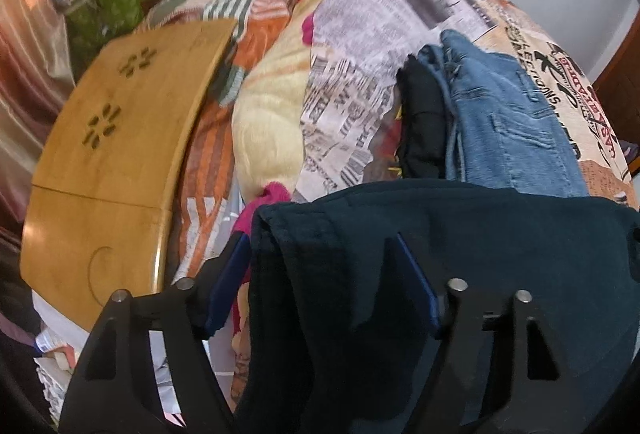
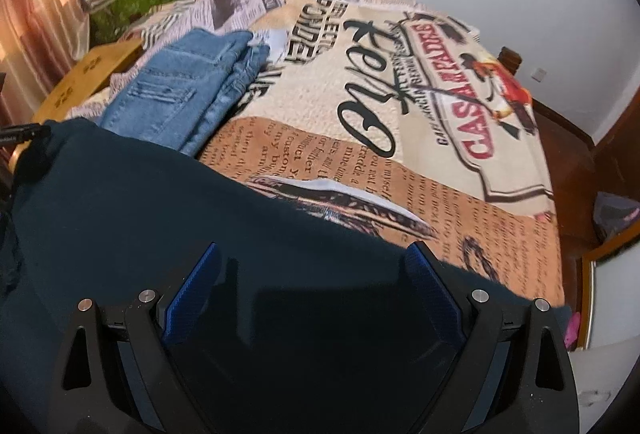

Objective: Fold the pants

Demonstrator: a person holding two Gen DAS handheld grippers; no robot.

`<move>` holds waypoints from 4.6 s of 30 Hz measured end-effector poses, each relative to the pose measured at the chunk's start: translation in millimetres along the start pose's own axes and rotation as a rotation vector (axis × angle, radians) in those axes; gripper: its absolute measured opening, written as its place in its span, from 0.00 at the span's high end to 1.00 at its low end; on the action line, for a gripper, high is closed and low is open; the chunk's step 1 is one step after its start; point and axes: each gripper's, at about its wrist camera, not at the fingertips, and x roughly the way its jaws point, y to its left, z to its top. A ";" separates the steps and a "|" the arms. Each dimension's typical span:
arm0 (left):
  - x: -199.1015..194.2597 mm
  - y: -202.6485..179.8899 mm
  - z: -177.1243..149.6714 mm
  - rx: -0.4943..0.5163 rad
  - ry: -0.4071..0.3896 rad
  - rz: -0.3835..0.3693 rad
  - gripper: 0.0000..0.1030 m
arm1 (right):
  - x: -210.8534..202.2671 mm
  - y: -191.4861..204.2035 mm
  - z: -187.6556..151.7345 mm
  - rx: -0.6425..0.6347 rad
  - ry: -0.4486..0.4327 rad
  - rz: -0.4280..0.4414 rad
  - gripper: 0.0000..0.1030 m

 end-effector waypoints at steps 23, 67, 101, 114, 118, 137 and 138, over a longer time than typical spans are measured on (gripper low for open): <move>-27.6 -12.1 24.7 -0.028 -0.141 0.086 0.85 | 6.6 -9.0 -5.1 0.009 -0.035 -0.023 0.89; -196.4 14.2 -214.9 0.212 -0.159 -0.198 0.85 | -163.0 80.2 -205.0 0.195 -0.147 0.061 0.90; -199.7 -136.1 -119.1 0.175 -0.216 -0.111 0.59 | -183.9 -44.9 -203.0 0.445 -0.233 -0.133 0.49; -120.9 -261.2 -91.1 0.347 -0.106 -0.186 0.58 | -98.2 -117.4 -165.4 0.525 -0.115 -0.092 0.49; -107.8 -269.5 -98.2 0.366 -0.084 -0.182 0.58 | -73.0 -123.4 -161.0 0.562 -0.069 -0.024 0.49; -112.0 -274.8 -121.5 0.369 -0.033 -0.188 0.58 | -99.6 -140.2 -184.1 0.597 -0.137 -0.065 0.91; -114.5 -276.2 -123.7 0.371 -0.033 -0.192 0.58 | -111.2 -140.8 -187.2 0.596 -0.157 -0.077 0.91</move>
